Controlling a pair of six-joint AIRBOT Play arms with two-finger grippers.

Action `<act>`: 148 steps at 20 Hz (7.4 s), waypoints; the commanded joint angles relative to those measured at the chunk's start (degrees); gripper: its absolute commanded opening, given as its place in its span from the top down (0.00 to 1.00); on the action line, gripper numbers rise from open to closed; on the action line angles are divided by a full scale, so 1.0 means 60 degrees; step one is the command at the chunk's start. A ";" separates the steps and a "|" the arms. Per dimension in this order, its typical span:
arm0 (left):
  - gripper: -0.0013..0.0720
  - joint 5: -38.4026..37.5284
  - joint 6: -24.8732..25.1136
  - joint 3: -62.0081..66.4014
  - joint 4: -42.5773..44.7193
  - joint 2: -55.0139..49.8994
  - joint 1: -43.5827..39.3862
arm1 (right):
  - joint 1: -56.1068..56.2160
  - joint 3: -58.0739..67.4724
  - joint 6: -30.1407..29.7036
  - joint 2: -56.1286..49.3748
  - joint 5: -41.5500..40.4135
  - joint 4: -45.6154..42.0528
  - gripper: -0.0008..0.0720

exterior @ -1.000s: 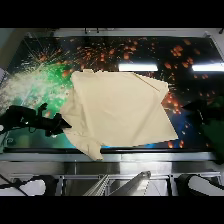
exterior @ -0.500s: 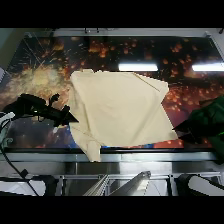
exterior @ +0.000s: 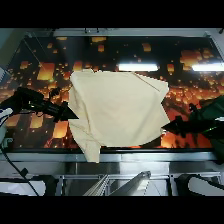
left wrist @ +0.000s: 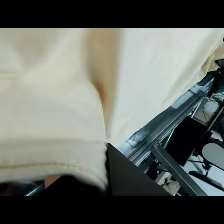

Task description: Fold the shirts.

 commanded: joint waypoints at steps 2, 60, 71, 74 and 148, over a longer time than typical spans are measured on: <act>0.95 0.1574 0.1231 0.0040 -0.1705 0.1574 -0.0004 | 0.0135 0.0018 -0.1745 0.2167 0.1934 0.3523 0.97; 0.98 0.0510 -0.0058 0.9646 0.0066 -0.5847 0.1224 | 0.0794 0.2116 -0.4503 -0.3625 -0.0397 0.6546 0.97; 0.69 0.1002 -0.0066 0.9395 0.0568 -0.5847 0.1235 | 0.1024 0.2124 -0.4014 -0.3617 -0.0401 0.5646 0.96; 0.40 0.1923 -0.0419 0.9930 0.0586 -0.5843 0.1479 | 0.0652 0.2124 -0.3592 -0.3293 -0.0342 0.5293 0.54; 0.95 0.1096 -0.0670 0.1880 0.1472 0.0852 0.1610 | 0.0685 -0.0437 -0.1596 0.1279 -0.3031 0.3082 0.96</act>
